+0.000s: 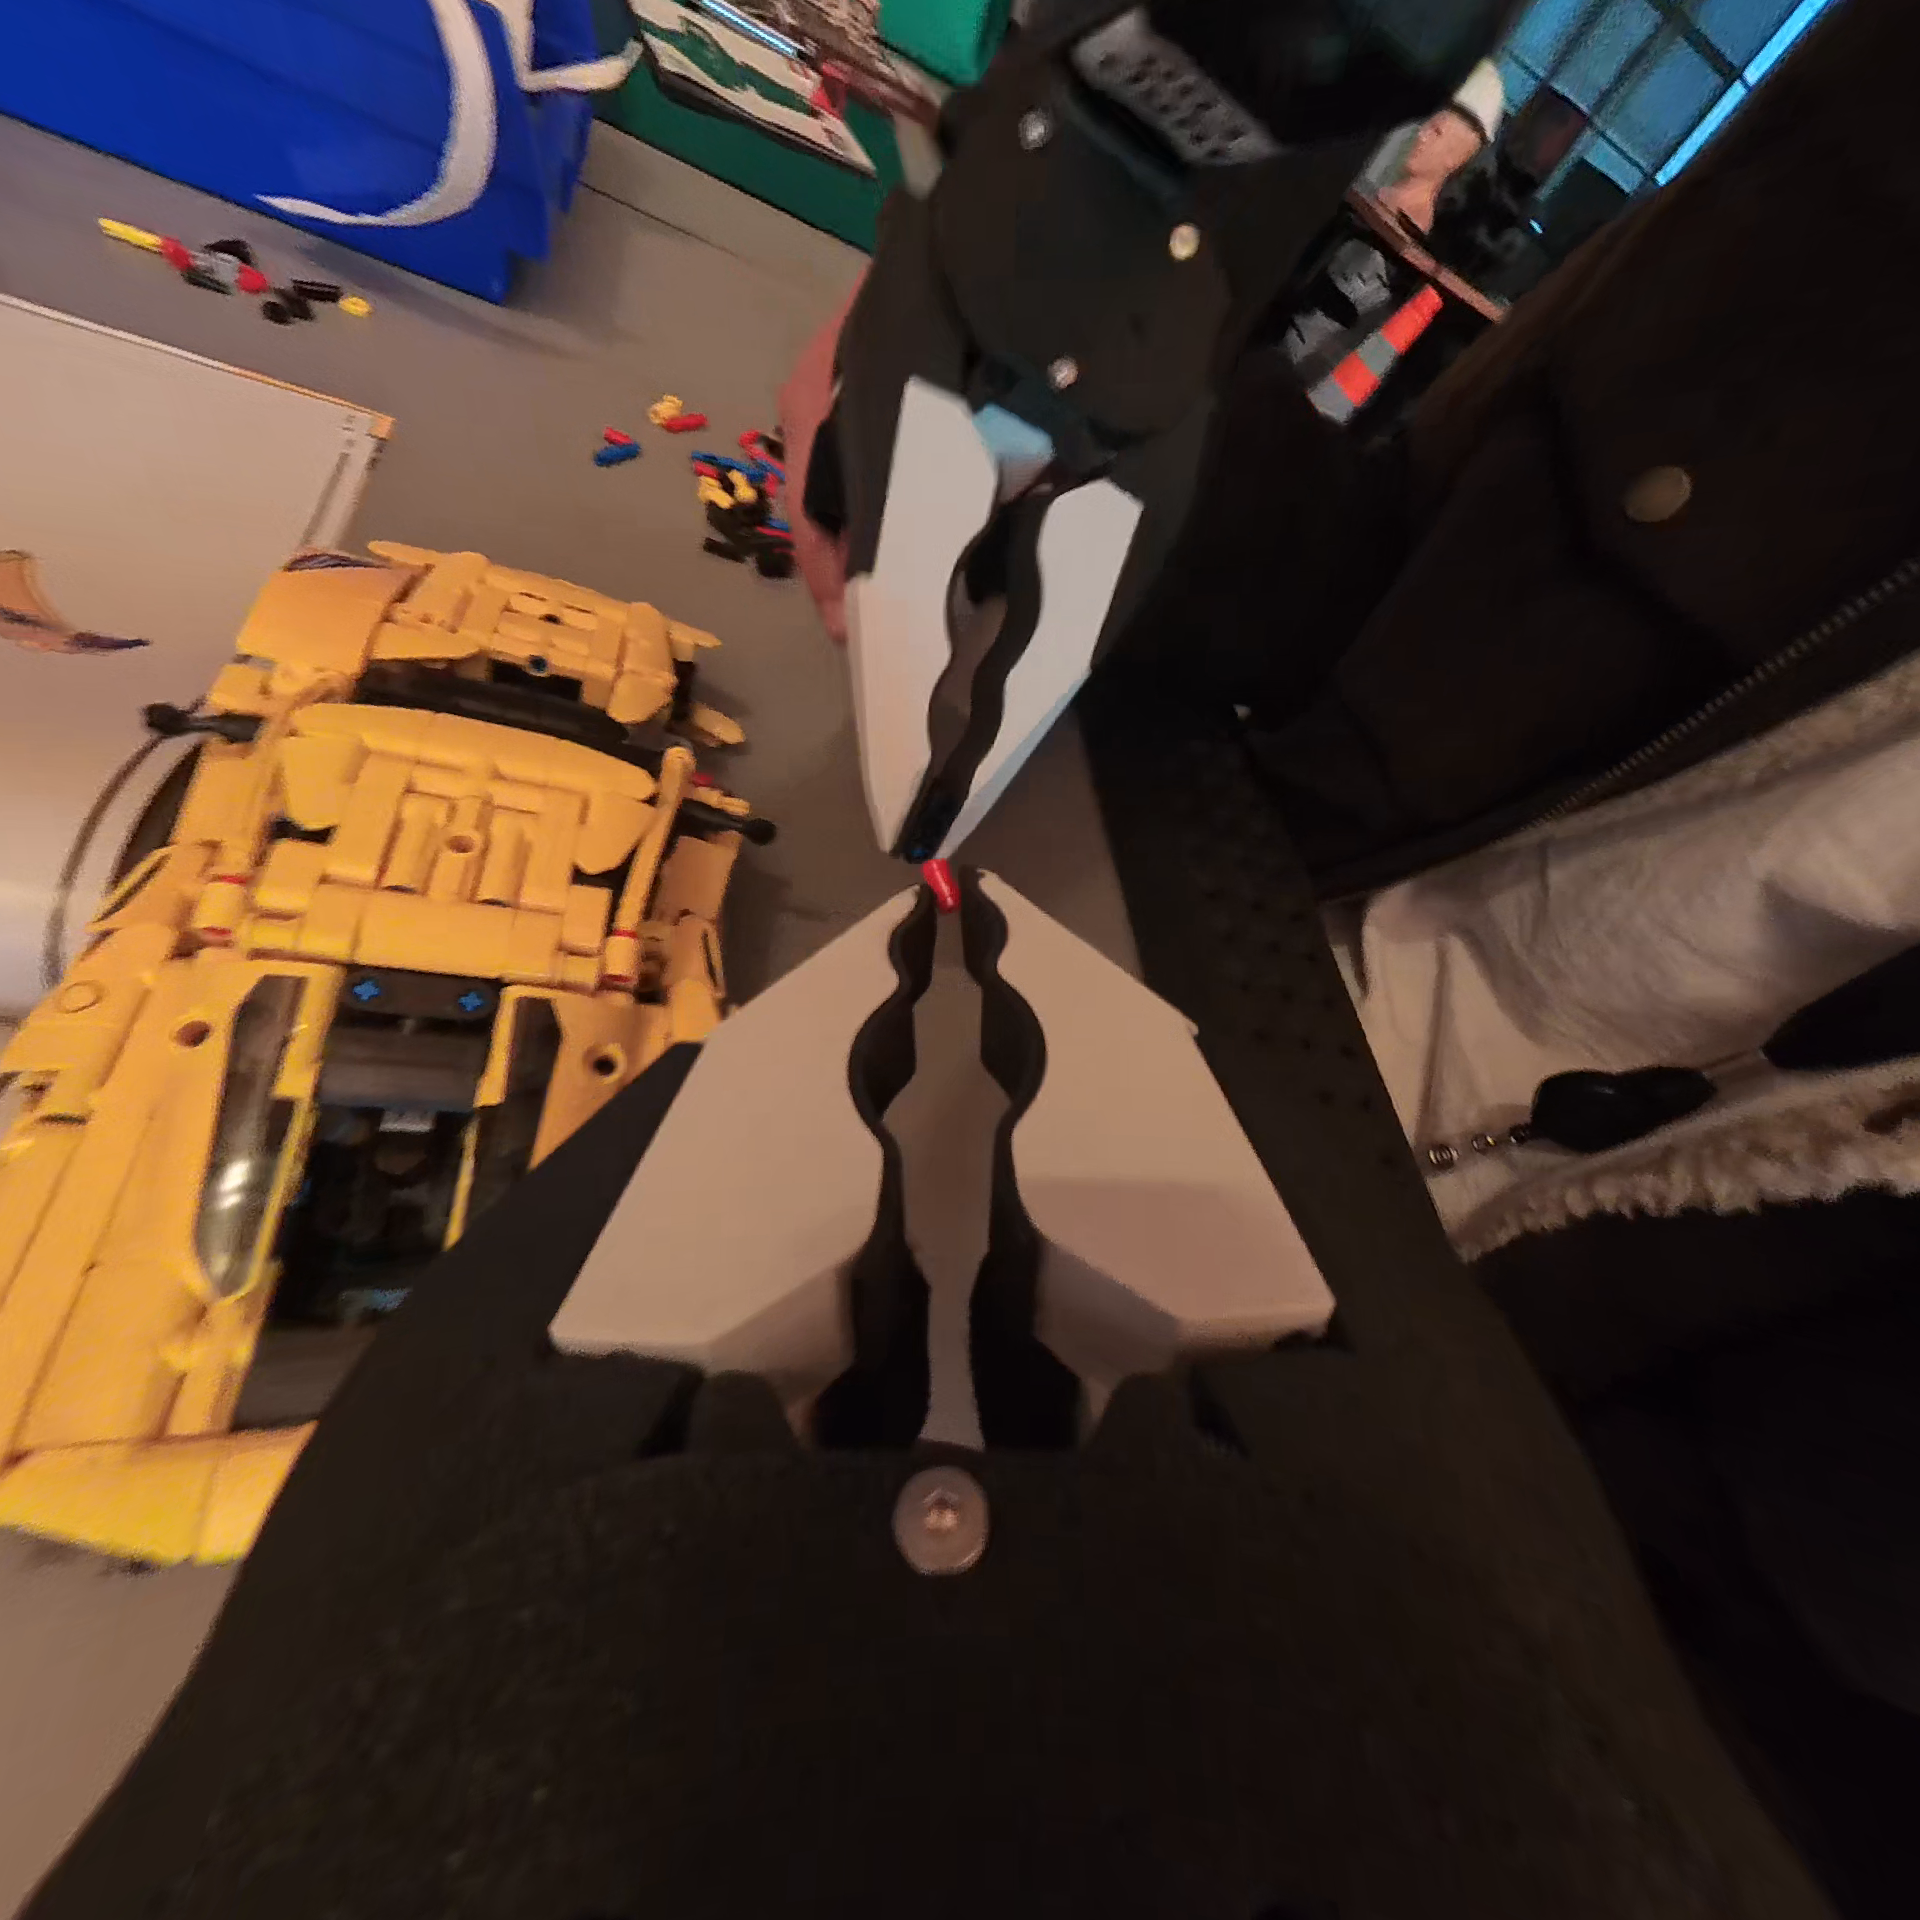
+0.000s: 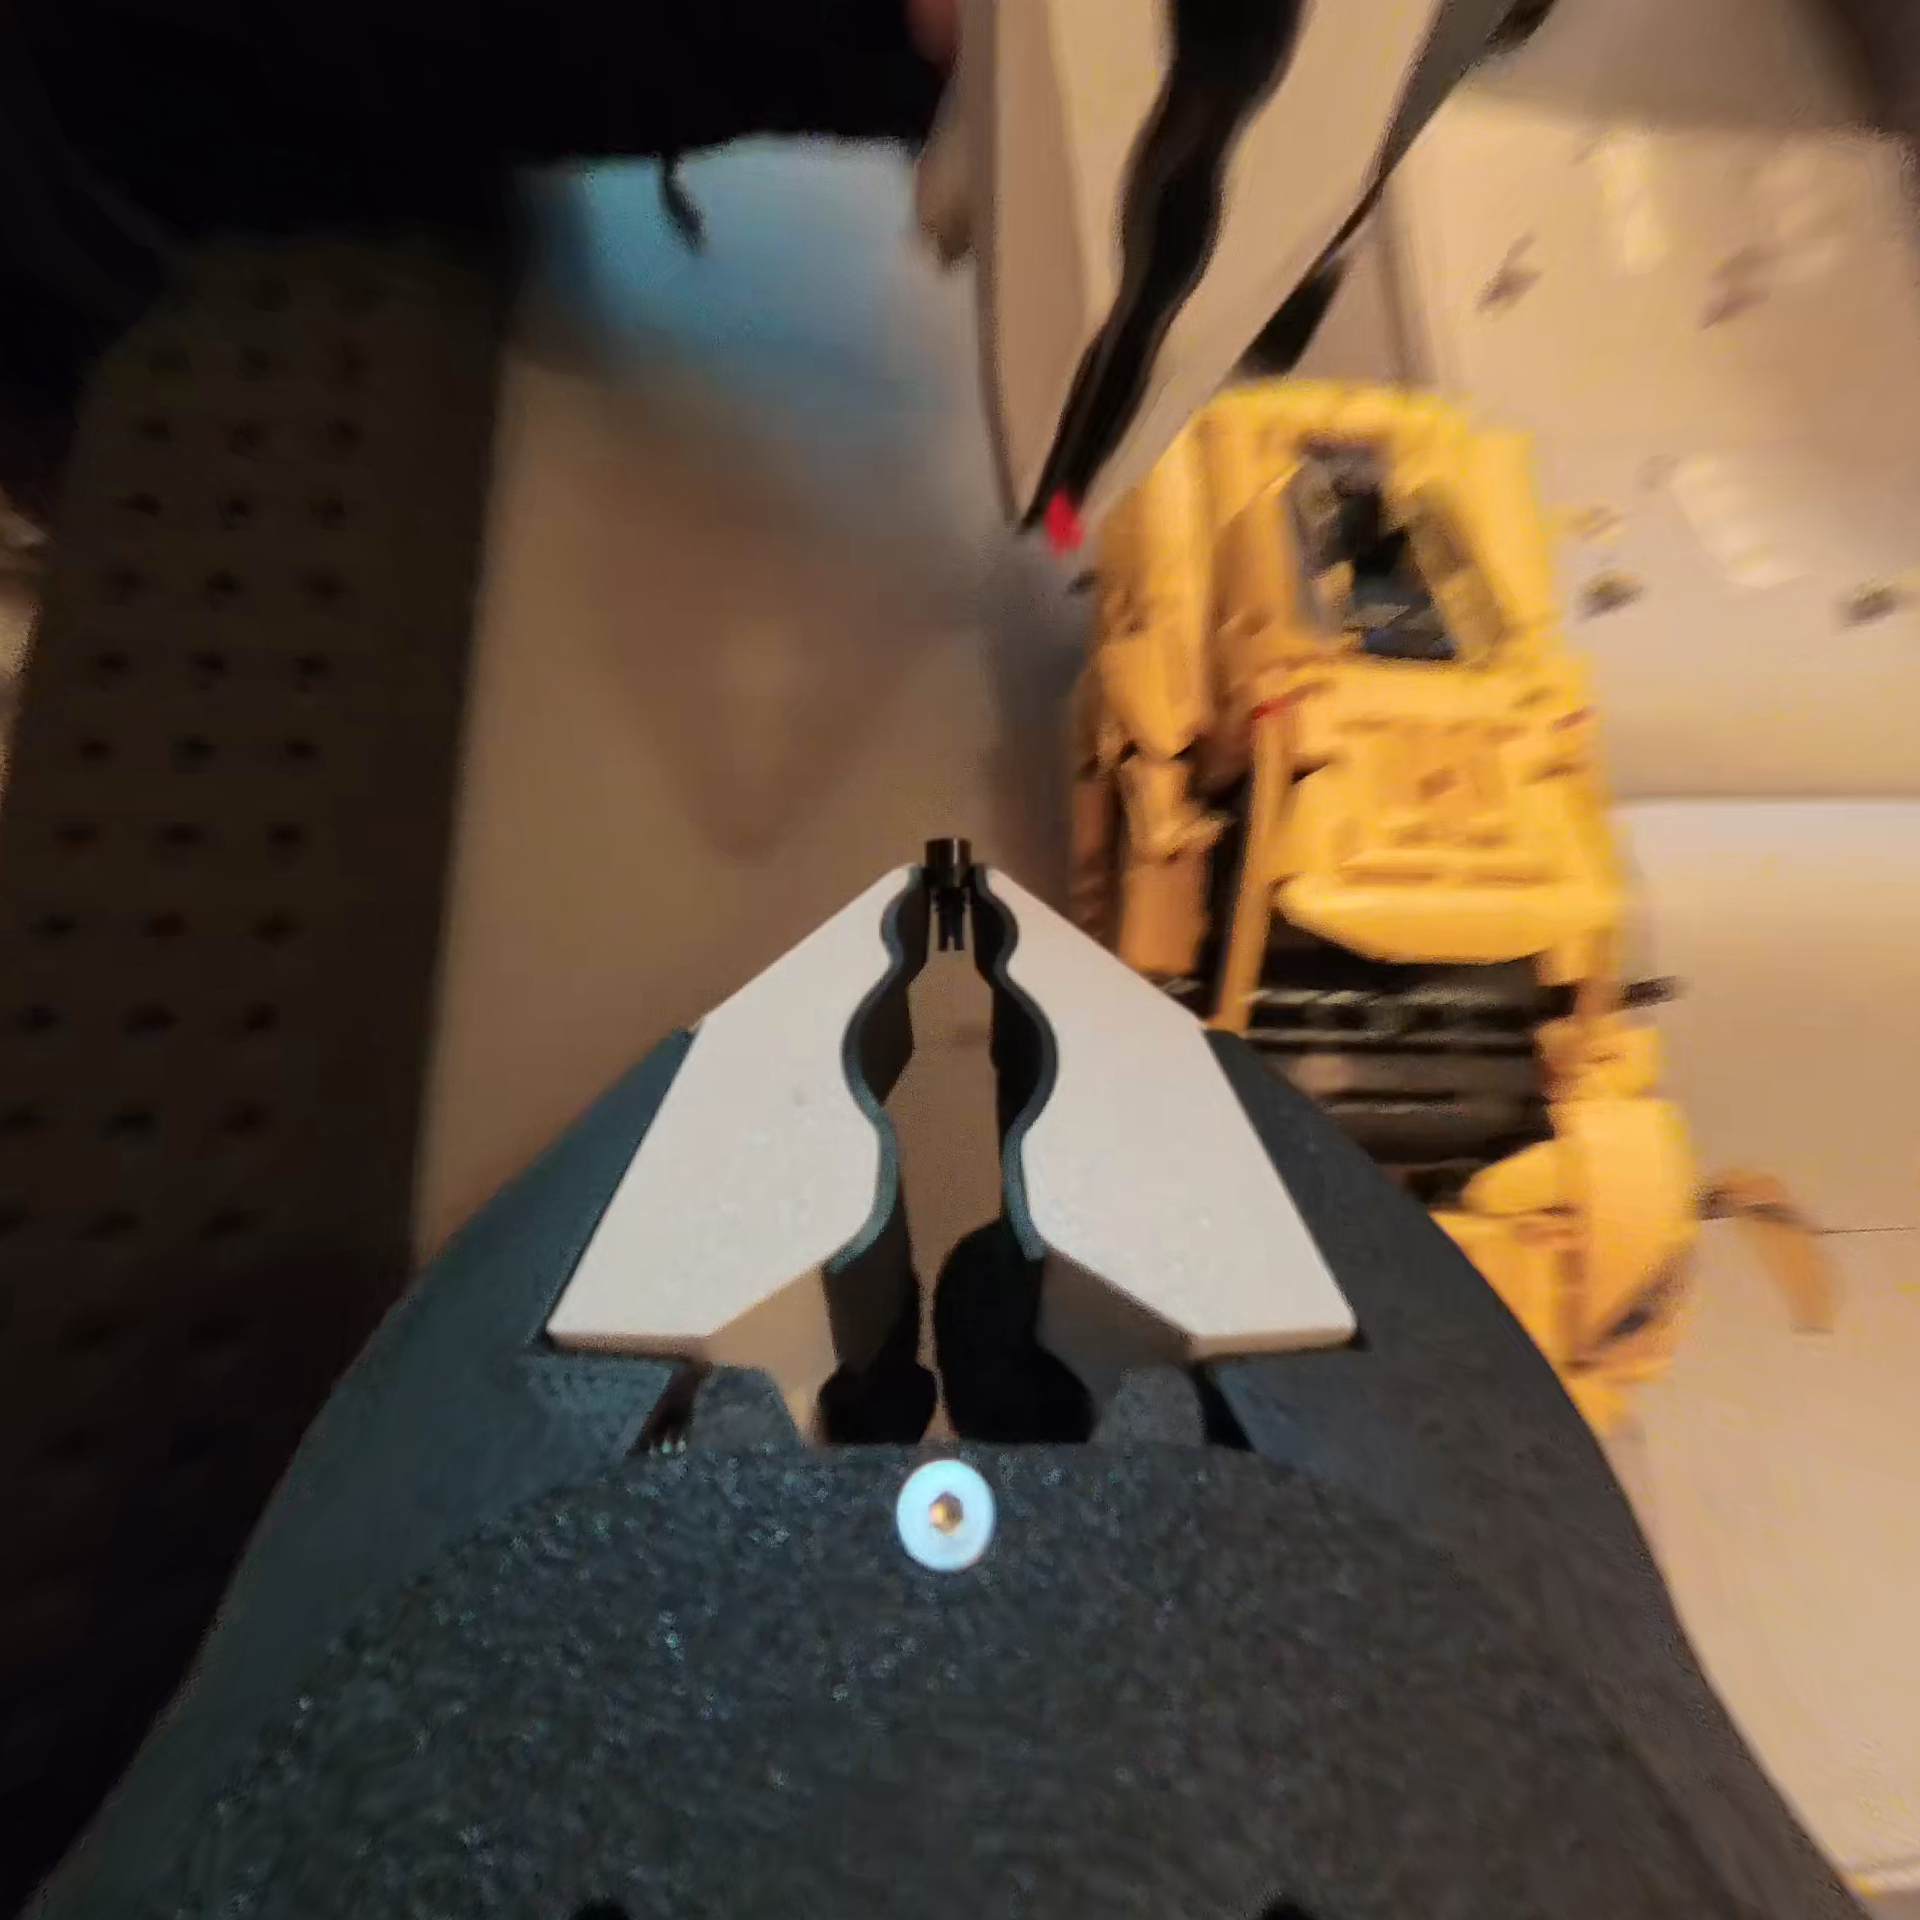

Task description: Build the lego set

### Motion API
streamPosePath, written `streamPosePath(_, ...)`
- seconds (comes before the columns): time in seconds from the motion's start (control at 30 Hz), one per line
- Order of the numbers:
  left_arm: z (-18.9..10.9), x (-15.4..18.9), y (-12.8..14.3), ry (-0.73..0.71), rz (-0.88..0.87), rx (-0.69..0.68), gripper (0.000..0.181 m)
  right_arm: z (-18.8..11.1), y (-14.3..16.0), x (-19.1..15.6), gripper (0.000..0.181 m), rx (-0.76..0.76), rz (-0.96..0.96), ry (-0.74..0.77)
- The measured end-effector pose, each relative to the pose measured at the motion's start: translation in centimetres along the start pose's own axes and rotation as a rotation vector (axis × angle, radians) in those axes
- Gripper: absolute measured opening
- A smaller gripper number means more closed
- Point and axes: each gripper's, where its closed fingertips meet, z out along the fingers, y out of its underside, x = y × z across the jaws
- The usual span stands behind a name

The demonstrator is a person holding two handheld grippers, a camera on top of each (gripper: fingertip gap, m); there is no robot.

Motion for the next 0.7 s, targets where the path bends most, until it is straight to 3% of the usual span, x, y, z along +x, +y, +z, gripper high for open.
streamPosePath(0.17,2.4,1.9,1.2,0.089,0.051,-0.090,0.004,2.2,4.8,-3.6,0.006,-0.131,0.037,-0.066)
streamPosePath(0.7,3.3,1.3,1.9,0.082,0.029,-0.117,0.004,2.0,5.1,-4.2,0.017,-0.063,0.074,-0.008)
